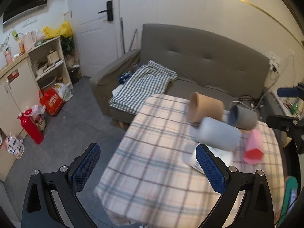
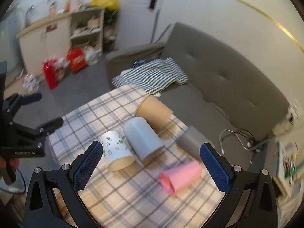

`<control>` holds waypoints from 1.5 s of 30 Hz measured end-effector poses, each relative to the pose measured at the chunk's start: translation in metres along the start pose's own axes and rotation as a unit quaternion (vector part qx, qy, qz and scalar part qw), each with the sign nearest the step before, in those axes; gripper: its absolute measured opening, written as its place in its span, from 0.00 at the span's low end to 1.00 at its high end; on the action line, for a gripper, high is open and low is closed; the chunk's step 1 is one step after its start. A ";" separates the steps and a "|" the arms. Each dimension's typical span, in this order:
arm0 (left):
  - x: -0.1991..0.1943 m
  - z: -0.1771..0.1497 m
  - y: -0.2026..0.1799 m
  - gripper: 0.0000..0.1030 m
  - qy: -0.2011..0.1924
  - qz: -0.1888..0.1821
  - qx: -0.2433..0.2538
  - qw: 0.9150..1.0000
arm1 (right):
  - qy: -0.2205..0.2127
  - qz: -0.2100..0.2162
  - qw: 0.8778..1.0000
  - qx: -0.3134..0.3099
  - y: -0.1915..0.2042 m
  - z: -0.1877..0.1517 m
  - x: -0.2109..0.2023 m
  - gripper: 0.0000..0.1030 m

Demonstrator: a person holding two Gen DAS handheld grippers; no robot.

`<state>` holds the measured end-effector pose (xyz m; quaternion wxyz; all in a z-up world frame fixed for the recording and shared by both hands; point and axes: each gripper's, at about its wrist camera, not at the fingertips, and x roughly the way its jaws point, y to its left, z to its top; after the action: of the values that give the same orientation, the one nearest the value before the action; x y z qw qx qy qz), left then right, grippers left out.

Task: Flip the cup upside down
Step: 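Reach the right gripper to the brown kraft cup and grasp it, then lift the brown kraft cup with the right gripper and rotate it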

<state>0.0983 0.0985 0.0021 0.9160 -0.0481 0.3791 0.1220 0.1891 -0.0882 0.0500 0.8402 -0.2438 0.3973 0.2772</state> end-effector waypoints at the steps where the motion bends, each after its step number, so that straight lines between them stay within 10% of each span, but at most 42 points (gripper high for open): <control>1: 0.007 0.003 0.002 1.00 0.005 0.005 -0.003 1.000 | 0.013 0.006 1.000 -0.012 -0.003 0.009 0.013 1.00; 12: 0.095 0.022 0.023 1.00 0.050 0.037 -0.017 0.998 | 0.144 0.060 0.981 -0.116 -0.026 0.070 0.184 1.00; 25: 0.134 0.021 0.031 1.00 0.060 0.036 -0.009 0.997 | 0.199 0.130 0.956 -0.172 -0.016 0.089 0.268 0.99; 29: 0.138 0.020 0.030 1.00 0.065 0.040 -0.002 0.997 | 0.214 0.153 0.953 -0.149 -0.019 0.092 0.288 0.81; 37: 0.120 0.031 0.023 1.00 0.054 0.022 -0.001 0.998 | 0.179 0.137 0.973 -0.047 -0.048 0.108 0.255 0.79; 45: 0.033 0.056 0.001 1.00 -0.003 -0.037 0.025 0.999 | 0.142 0.057 0.988 0.017 -0.056 0.112 0.101 0.78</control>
<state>0.1592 0.1156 0.0187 0.9221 -0.0390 0.3768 0.0784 0.3391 -0.0307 0.0429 0.7621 -0.2434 0.5302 0.2809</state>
